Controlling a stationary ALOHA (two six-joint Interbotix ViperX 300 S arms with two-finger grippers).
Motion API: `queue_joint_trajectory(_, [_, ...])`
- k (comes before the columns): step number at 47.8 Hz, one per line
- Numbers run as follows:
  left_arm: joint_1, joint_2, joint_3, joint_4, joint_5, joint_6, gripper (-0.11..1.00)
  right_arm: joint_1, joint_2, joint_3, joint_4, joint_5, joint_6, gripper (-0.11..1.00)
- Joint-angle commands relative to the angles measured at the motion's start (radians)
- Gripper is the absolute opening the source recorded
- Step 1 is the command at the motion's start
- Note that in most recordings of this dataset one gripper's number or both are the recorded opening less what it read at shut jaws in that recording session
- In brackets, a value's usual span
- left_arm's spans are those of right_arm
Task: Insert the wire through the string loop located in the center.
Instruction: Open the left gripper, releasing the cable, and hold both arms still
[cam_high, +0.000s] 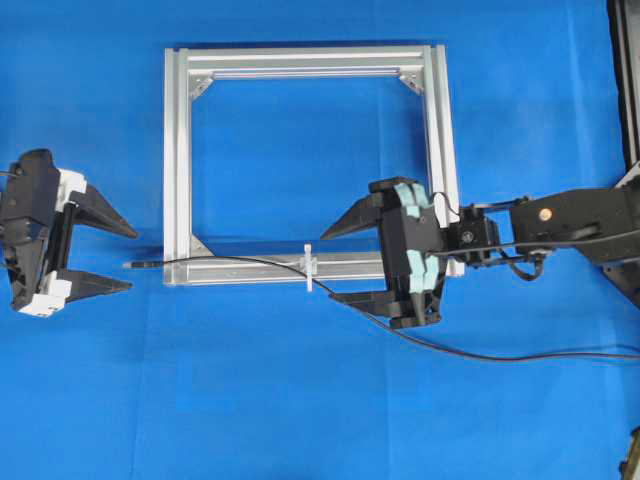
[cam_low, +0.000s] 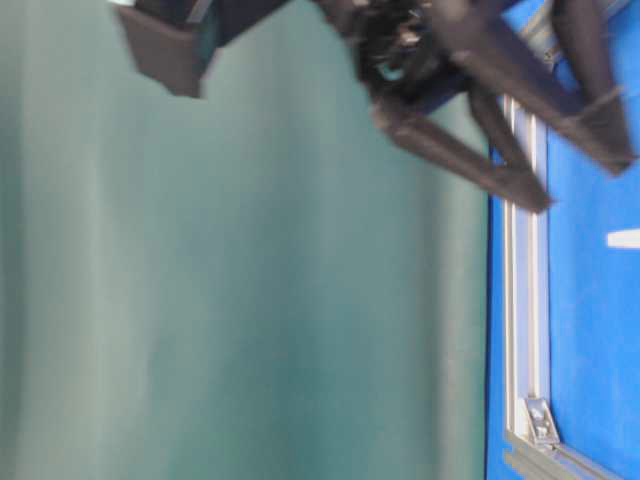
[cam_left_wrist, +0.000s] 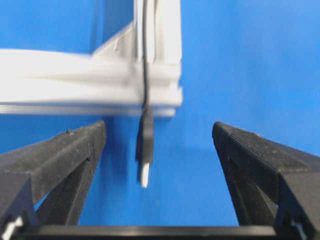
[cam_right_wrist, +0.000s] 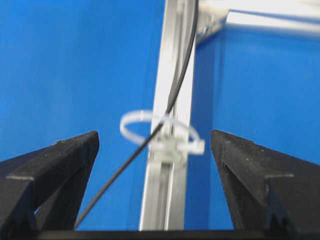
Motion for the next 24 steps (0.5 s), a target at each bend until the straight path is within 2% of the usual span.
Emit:
queue_joint_trajectory(1, [-0.003, -0.049, -0.025, 0.005, 0.021, 0.018, 0.84, -0.006, -0.051, -0.026, -0.002, 0.017, -0.002, 0.8])
queue_joint_trajectory(13, [-0.002, -0.152, -0.026, 0.005, 0.06, 0.043, 0.84, -0.006, -0.1, -0.031, -0.002, 0.044, -0.003, 0.8])
queue_joint_trajectory(24, [-0.003, -0.155, -0.026, 0.005, 0.066, 0.043, 0.84, -0.006, -0.1, -0.032, -0.002, 0.049, -0.003, 0.8])
